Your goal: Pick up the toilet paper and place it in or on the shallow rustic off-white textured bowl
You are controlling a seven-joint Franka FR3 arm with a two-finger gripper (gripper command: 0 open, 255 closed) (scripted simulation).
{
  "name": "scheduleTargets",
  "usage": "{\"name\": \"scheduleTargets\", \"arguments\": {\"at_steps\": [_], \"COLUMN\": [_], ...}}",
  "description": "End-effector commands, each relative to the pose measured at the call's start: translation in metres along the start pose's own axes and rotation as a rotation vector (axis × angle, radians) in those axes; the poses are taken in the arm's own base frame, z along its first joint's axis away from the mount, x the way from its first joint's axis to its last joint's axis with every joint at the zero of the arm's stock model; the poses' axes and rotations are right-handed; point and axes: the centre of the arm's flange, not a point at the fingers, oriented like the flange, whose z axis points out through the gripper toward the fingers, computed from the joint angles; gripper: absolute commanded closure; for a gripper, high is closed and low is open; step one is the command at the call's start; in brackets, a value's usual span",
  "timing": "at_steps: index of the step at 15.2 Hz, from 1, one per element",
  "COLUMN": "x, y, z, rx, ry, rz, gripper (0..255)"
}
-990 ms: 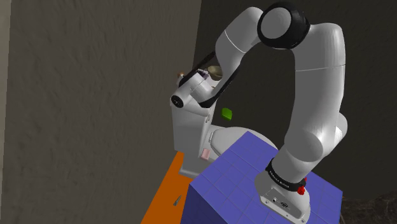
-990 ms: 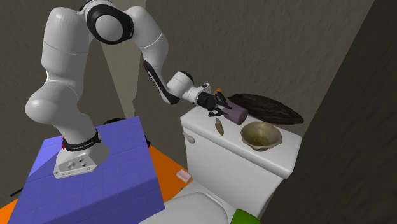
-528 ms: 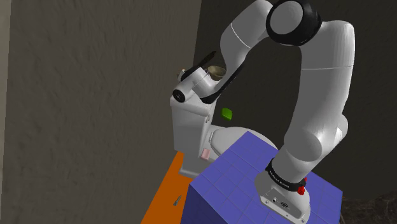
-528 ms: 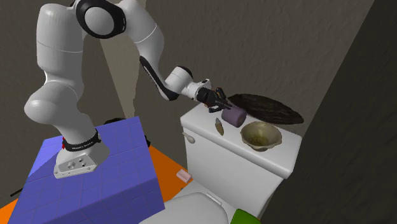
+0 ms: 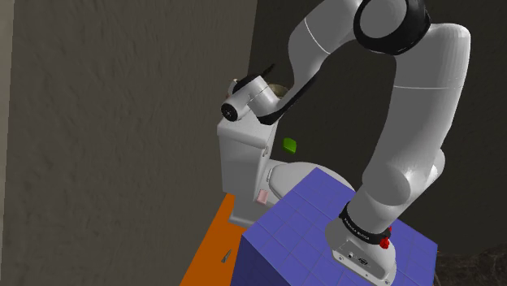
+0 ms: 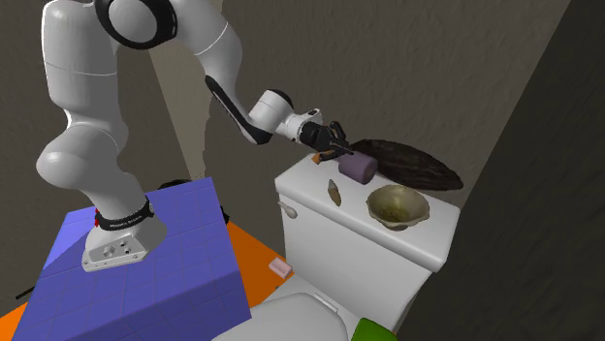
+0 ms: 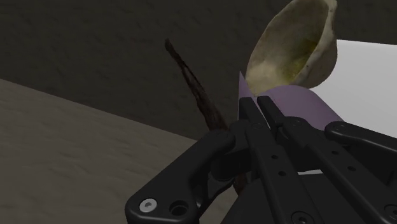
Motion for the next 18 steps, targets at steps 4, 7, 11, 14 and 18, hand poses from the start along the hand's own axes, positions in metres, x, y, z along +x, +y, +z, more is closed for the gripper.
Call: {"name": "scheduleTargets", "arguments": {"at_steps": [4, 7, 11, 14, 18], "x": [-0.012, -0.019, -0.028, -0.035, -0.050], "y": [0.026, 0.040, 0.059, 0.073, 0.079], "z": [0.000, -0.001, -0.001, -0.001, 0.022], "rx": [-0.001, -0.001, -0.001, -0.001, -0.001], "ry": [0.000, 0.000, 0.000, 0.000, 0.000], "rz": [0.001, 0.001, 0.001, 0.001, 0.001], "gripper": [255, 255, 255, 255, 255]}}
